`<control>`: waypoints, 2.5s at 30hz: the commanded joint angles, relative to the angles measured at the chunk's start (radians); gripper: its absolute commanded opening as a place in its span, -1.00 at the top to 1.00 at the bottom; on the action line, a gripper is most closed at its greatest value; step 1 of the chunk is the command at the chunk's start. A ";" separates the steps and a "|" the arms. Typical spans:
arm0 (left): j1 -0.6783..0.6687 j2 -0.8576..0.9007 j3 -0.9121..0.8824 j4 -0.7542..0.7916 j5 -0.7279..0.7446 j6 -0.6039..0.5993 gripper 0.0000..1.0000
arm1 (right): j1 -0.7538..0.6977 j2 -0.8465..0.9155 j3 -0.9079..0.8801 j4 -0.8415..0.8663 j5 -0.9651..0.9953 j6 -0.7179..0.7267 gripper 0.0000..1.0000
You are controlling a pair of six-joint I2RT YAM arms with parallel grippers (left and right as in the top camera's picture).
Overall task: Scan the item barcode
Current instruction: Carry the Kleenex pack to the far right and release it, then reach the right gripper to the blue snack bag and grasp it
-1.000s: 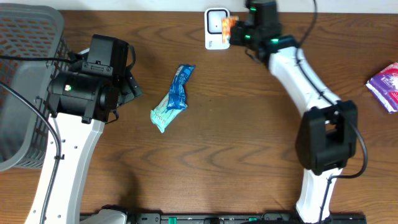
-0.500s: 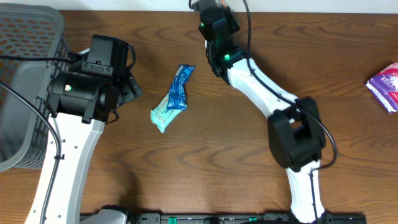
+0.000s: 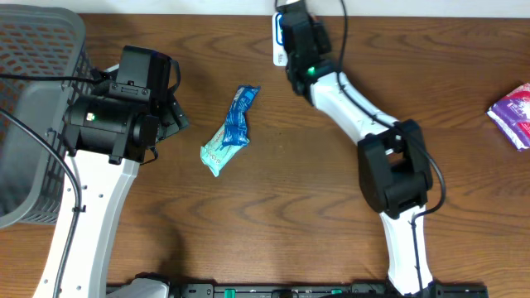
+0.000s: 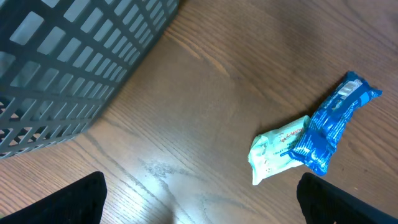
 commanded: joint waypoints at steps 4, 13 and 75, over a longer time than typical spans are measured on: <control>0.003 0.003 0.008 -0.004 -0.020 0.010 -0.95 | -0.180 -0.084 0.077 -0.249 0.087 0.193 0.98; 0.003 0.003 0.008 -0.004 -0.020 0.010 -0.96 | -0.452 -0.110 0.071 -0.600 0.092 0.241 0.98; 0.003 0.003 0.008 -0.004 -0.020 0.010 -0.96 | 0.090 -0.050 0.051 -0.747 -0.956 0.665 -0.86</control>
